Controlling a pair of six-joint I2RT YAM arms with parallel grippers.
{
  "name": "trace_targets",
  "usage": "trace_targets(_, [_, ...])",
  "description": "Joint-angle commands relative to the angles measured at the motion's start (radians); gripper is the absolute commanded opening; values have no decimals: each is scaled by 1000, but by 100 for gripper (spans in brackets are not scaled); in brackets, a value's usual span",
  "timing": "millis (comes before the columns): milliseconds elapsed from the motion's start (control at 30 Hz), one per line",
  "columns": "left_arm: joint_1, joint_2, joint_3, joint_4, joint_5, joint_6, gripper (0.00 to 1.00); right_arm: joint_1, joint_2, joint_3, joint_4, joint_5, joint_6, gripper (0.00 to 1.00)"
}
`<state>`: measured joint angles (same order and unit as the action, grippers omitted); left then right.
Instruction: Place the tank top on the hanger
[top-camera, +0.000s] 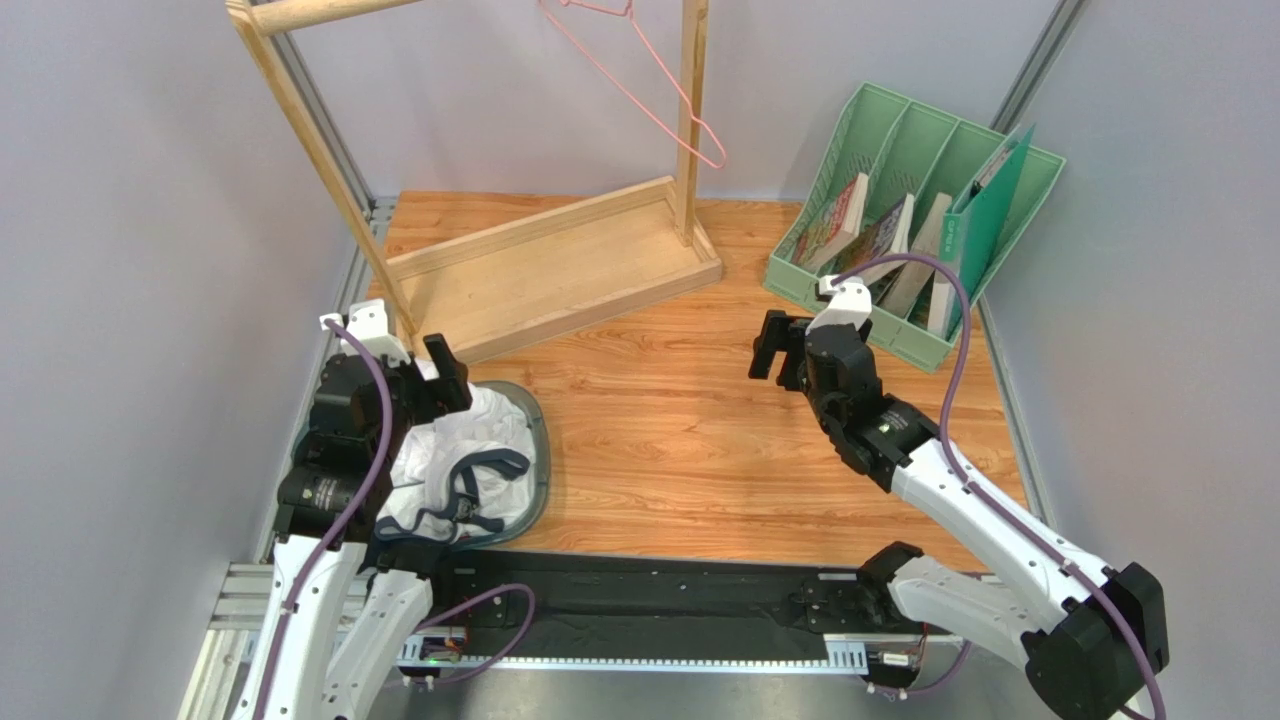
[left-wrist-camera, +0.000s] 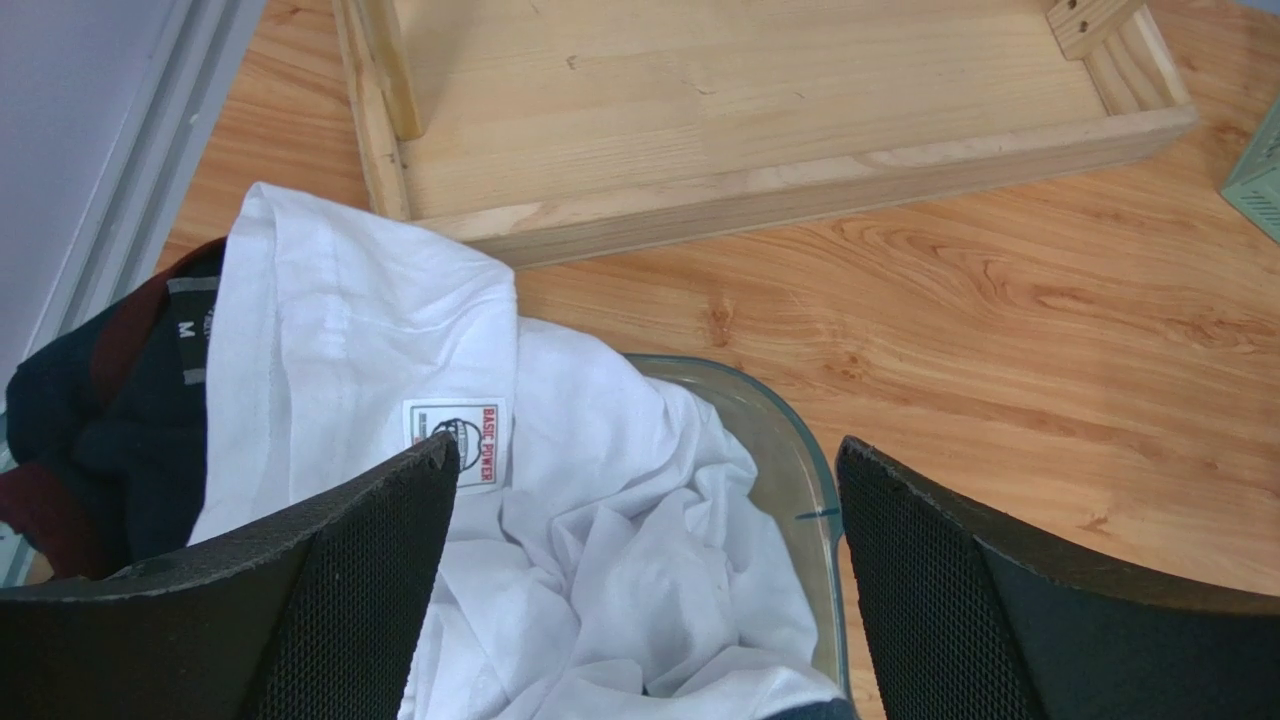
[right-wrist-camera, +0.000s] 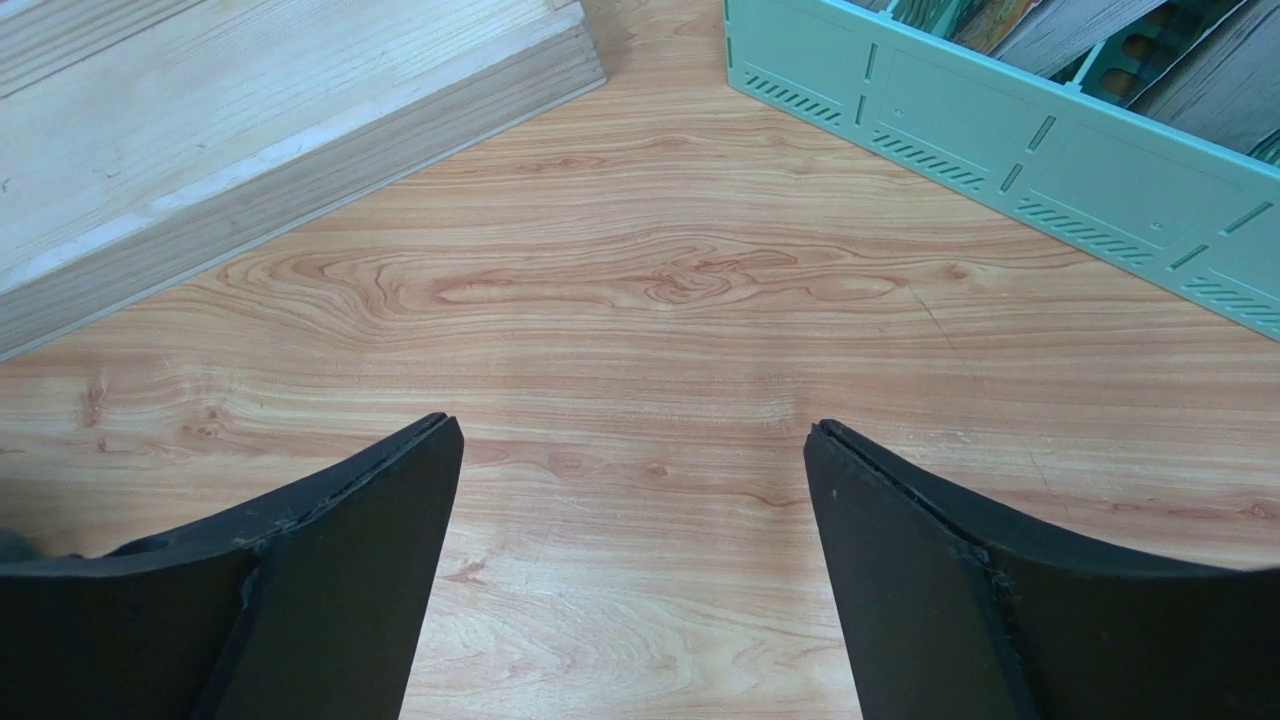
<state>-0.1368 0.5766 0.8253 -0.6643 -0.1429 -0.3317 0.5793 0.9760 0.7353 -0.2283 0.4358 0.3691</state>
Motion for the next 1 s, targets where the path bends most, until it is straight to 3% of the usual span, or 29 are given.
trace_targets(0, [-1, -9, 32, -8, -38, 10, 99, -4, -2, 1, 32, 3, -13, 92])
trace_targets(433, [0, 11, 34, -17, -34, 57, 94, -4, 29, 15, 49, -8, -25, 91])
trace_targets(633, [-3, 133, 158, -255, -119, -24, 91, -4, 27, 9, 40, -6, -12, 91])
trace_targets(800, [-3, 206, 282, -398, -81, -121, 89, -4, 27, -5, 38, -9, 14, 91])
trace_targets(967, [-3, 236, 299, -560, 3, -191, 88, -3, 35, -14, 32, -12, 33, 91])
